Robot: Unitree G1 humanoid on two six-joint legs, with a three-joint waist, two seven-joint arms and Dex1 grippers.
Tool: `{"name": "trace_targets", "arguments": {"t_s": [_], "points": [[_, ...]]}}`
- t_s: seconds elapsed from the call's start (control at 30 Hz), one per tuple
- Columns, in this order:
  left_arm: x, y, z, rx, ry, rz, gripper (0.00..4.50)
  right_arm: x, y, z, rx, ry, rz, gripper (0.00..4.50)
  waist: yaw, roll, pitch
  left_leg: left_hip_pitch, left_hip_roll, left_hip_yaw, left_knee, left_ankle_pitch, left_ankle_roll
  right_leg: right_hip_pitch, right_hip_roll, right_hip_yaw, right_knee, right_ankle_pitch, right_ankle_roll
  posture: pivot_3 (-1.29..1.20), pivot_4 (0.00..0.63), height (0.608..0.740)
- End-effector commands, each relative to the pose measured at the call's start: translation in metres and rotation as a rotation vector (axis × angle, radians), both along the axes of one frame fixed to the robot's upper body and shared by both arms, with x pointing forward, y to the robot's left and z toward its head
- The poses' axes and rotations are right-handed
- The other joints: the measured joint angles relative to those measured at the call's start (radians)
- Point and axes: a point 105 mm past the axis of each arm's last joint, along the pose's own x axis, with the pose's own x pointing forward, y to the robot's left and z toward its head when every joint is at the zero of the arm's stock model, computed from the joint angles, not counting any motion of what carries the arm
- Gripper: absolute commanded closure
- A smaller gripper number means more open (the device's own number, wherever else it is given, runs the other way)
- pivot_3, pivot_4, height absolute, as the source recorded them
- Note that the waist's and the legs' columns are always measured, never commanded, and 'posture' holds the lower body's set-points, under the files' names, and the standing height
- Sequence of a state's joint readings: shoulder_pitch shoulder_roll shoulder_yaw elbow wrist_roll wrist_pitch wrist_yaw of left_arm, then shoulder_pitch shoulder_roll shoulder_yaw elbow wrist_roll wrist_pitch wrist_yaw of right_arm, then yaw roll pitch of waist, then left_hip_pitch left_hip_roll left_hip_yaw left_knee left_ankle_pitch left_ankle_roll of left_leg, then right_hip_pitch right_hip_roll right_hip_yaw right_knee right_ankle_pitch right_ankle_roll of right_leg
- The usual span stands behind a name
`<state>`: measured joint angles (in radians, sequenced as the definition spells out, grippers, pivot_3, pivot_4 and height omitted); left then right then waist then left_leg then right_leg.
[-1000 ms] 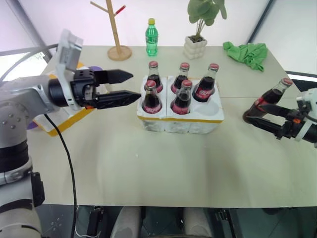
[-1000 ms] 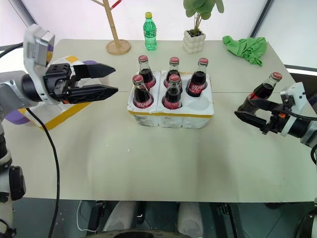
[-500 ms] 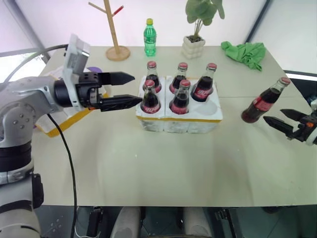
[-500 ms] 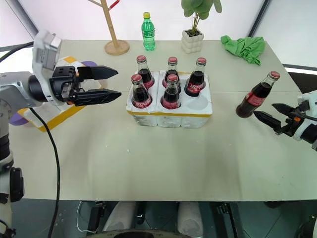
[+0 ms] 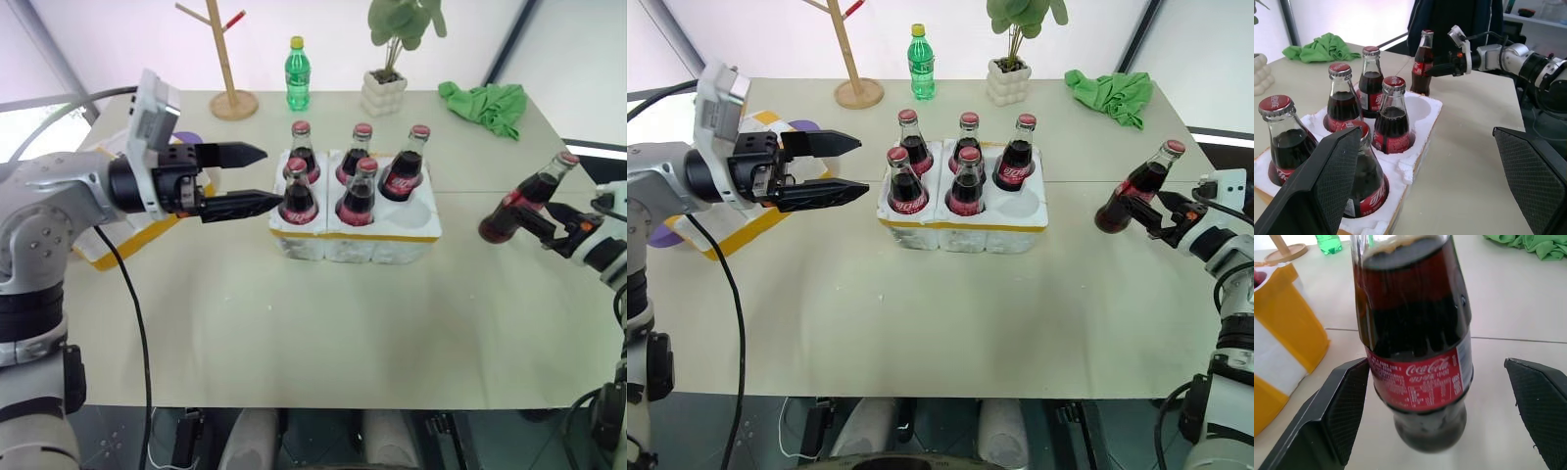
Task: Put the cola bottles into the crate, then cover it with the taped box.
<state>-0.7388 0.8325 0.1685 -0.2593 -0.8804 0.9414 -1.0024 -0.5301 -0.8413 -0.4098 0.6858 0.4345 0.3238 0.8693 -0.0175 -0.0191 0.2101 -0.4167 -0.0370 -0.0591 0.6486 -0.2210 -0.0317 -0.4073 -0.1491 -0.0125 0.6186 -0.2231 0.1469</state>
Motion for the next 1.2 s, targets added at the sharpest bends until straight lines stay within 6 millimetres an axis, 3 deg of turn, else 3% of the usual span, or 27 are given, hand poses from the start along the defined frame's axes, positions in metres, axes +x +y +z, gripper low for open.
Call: {"name": "trace_targets", "arguments": {"t_s": [0.03,0.3,0.47,0.6,0.73,0.87,1.07,1.2], "points": [[-0.005,-0.002,0.007,0.013,-0.052,-0.014,0.03,0.008,0.002,0.007,0.001,-0.042,-0.004,0.00,0.000,0.000,0.000,0.000,0.000,0.000,0.000,0.000,0.000,0.000,0.000,0.000,0.000,0.000,0.000,0.00,0.150,0.740],[-0.006,-0.001,0.005,0.029,-0.049,-0.012,0.03,0.024,0.015,0.001,0.036,-0.041,0.012,0.00,-0.004,0.000,0.000,0.000,0.000,0.000,0.000,0.000,0.000,0.000,0.000,0.000,0.000,0.000,0.000,0.00,0.150,0.740],[-0.007,-0.002,0.003,0.031,-0.048,-0.012,0.00,0.028,0.018,0.004,0.055,-0.057,0.020,1.66,-0.003,0.000,0.000,0.000,0.000,0.000,-0.001,0.000,0.000,0.000,0.000,0.000,0.000,0.000,0.000,0.00,0.150,0.740],[-0.007,-0.002,0.003,0.032,-0.048,-0.008,0.00,0.026,0.020,0.010,0.042,-0.068,0.045,1.63,-0.004,0.000,0.000,0.001,0.000,0.000,-0.001,0.000,0.000,0.000,0.000,0.000,0.000,0.000,0.000,0.00,0.150,0.740],[-0.008,-0.001,0.002,0.031,-0.041,-0.007,0.00,0.018,0.023,0.034,0.017,-0.121,0.117,1.63,-0.004,0.001,0.000,0.001,0.000,0.000,-0.001,0.000,0.000,0.000,0.000,0.000,0.000,0.000,0.000,0.00,0.150,0.740],[-0.011,0.000,0.000,0.031,-0.025,-0.020,0.00,0.004,0.054,0.075,-0.037,-0.202,0.316,1.63,-0.004,0.008,0.005,-0.001,0.000,0.000,-0.002,0.000,0.000,-0.001,0.000,0.000,0.000,0.000,0.001,0.00,0.150,0.740],[-0.011,-0.003,-0.005,0.036,-0.021,-0.034,0.00,-0.016,0.125,0.129,-0.041,-0.325,0.624,1.63,-0.017,0.010,0.006,-0.001,0.001,0.000,-0.002,0.000,0.000,-0.004,0.002,0.001,0.003,0.000,0.001,0.00,0.150,0.740],[-0.010,-0.004,-0.005,0.033,-0.025,-0.033,0.00,-0.019,0.157,0.140,-0.055,-0.357,0.731,1.63,-0.018,0.009,0.006,-0.001,0.001,0.000,-0.001,0.000,0.000,-0.003,0.001,0.001,0.002,0.000,0.001,0.00,0.150,0.740]]}}
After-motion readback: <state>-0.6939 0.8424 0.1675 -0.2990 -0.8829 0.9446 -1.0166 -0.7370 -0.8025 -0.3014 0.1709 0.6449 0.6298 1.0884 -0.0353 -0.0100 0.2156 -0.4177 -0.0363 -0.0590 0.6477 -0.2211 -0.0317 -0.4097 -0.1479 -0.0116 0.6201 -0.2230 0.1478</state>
